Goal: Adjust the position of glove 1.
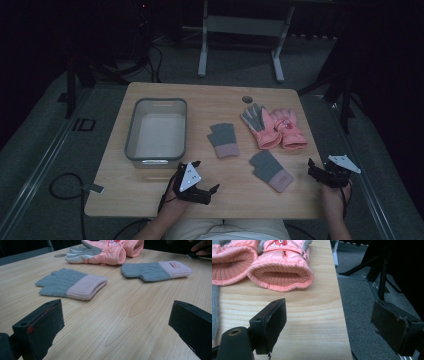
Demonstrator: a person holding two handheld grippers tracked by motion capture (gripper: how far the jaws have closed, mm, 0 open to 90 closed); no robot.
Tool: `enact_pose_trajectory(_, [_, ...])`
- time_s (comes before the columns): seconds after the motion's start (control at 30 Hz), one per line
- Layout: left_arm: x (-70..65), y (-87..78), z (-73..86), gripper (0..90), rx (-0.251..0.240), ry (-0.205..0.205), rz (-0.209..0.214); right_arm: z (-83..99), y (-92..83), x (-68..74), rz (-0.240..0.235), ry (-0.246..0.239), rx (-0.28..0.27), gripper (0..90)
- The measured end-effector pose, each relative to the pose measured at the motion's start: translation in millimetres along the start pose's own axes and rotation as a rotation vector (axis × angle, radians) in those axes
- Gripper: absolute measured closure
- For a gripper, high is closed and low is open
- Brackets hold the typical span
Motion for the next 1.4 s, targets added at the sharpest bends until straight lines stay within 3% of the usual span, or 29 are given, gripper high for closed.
enact_pose_trajectory(0.37, [-0.4, -0.2, 0.0, 0.0, -0.002, 0.001, -0.007, -23.3, -4.3, 6.0, -0.04, 0.012, -0.001, 13.5])
enact_pose_trajectory(0.6, [0.3, -0.3, 0.1, 0.0, -0.002, -0.004, -0.006, -45.3, -7.0, 12.5, -0.054, -0.014, -0.016, 13.4])
enact_pose_trajectory(1.2, [1.2, -0.5, 0.3, 0.0, -0.006, -0.014, -0.002, -89.6, -2.7, 44.3, -0.107, -0.085, -0.037, 12.5])
enact_pose_trajectory(1.33, [1.1, -0.6, 0.3, 0.0, -0.006, -0.013, -0.002, -100.7, -1.7, 54.1, -0.158, -0.076, -0.05, 14.6])
enact_pose_trajectory(1.4, [1.1, -0.5, 0.2, 0.0, -0.006, -0.011, -0.001, -105.1, 0.7, 59.6, -0.171, -0.082, -0.022, 15.2])
Point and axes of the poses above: each handheld gripper's, and its own axes: y roughly forward along the jaws, z roughly out of its underside, x roughly to its left, the point moved 2 cm from there along y, roughly forward along the jaws, and after that the axes turned 7 degrees about -z, right-handed, at the moved point
